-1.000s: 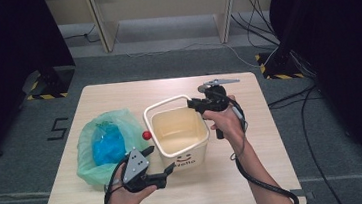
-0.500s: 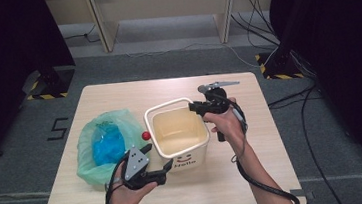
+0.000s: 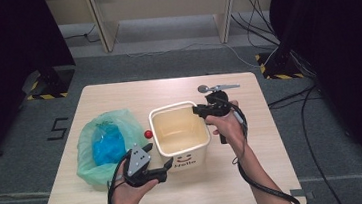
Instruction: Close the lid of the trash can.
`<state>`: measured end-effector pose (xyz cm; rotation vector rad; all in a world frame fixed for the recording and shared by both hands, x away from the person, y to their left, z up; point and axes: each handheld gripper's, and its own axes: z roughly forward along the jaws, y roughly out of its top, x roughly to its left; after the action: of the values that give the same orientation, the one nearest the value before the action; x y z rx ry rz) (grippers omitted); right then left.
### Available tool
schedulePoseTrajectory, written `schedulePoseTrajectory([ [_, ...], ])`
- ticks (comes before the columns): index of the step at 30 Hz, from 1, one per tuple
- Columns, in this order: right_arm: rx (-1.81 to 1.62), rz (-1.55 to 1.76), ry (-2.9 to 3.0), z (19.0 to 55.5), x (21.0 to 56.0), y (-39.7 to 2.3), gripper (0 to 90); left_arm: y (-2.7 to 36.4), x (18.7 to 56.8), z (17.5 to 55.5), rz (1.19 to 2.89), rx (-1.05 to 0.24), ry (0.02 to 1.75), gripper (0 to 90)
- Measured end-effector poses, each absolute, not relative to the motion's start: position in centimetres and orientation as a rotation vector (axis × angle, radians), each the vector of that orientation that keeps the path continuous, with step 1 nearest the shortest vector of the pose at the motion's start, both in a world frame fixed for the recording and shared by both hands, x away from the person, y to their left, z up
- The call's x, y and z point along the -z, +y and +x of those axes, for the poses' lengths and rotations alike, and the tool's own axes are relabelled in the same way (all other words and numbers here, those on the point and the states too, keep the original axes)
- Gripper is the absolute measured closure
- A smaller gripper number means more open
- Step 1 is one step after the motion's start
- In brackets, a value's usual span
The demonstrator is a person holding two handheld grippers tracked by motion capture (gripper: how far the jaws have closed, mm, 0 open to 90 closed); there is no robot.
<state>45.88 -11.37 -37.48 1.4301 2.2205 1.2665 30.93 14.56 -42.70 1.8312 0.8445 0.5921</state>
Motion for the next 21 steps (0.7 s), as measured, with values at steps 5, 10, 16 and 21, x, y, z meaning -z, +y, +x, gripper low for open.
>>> schedulePoseTrajectory([
  [5, -1.242, 1.416, 2.218, 45.95, 37.52, -11.39, 74.3, 14.52, 42.85, 31.11, 1.834, -0.588, 0.85, 19.4],
  [10, -1.209, 1.412, 2.225, 46.04, 37.73, -11.4, 73.1, 14.57, 42.98, 31.21, 1.838, -0.589, 0.855, 21.2],
  [16, -1.193, 1.405, 2.232, 46.11, 37.93, -11.39, 74.3, 14.56, 43.01, 31.24, 1.838, -0.588, 0.856, 21.2],
  [21, -1.192, 1.396, 2.241, 46.04, 38.1, -11.51, 74.5, 14.68, 43.12, 31.38, 1.838, -0.593, 0.864, 21.3],
])
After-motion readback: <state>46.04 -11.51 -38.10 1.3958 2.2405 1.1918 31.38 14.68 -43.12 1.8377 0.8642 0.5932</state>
